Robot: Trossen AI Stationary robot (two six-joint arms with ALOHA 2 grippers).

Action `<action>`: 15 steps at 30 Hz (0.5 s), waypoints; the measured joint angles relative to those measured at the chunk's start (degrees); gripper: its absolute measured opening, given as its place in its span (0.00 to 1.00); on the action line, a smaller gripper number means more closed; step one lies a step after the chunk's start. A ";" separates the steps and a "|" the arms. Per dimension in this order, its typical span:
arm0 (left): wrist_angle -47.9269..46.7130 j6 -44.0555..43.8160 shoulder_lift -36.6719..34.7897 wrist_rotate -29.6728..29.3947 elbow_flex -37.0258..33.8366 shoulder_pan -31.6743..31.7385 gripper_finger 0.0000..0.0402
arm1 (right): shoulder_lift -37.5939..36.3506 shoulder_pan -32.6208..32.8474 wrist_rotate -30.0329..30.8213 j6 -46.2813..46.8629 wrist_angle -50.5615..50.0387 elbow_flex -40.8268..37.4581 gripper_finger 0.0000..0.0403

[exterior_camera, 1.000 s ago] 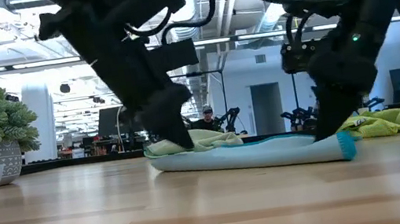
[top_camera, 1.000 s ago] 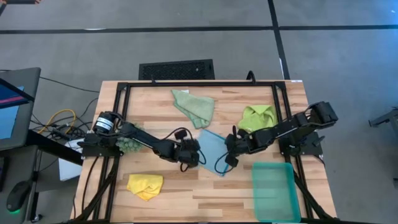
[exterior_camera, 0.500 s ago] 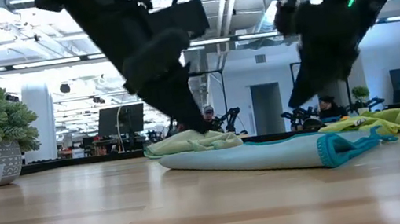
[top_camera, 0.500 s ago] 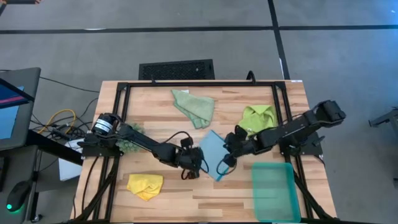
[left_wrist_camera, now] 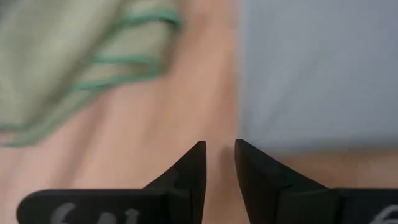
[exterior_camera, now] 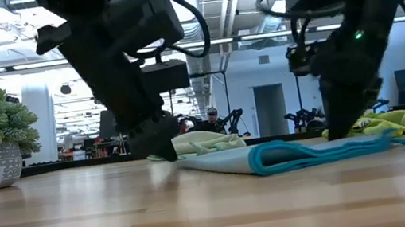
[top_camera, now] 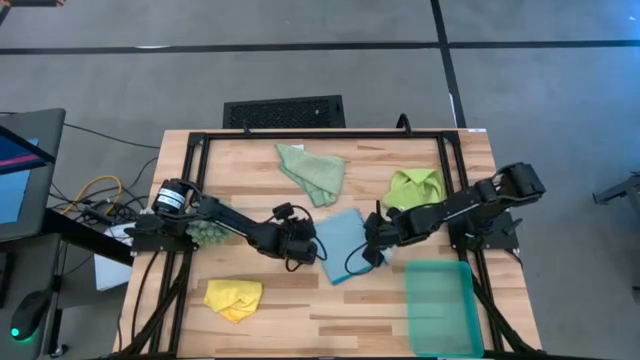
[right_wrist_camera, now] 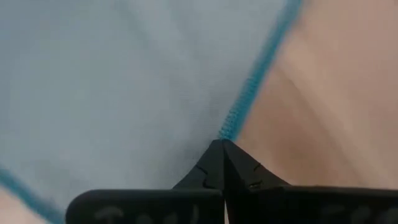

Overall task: Fold microfiber towels
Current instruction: Fold the blue microfiber cloth

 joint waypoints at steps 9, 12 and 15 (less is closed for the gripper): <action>-2.07 2.87 -0.94 -3.27 5.40 -3.72 0.19 | -8.46 5.78 5.94 -6.57 3.74 0.80 0.06; 2.98 6.85 -0.92 5.40 5.61 -4.39 0.19 | -7.32 6.32 6.38 -7.95 8.52 -1.34 0.06; 10.90 11.60 0.72 16.90 5.63 -4.50 0.19 | -4.62 4.85 3.62 -7.81 9.08 -2.70 0.05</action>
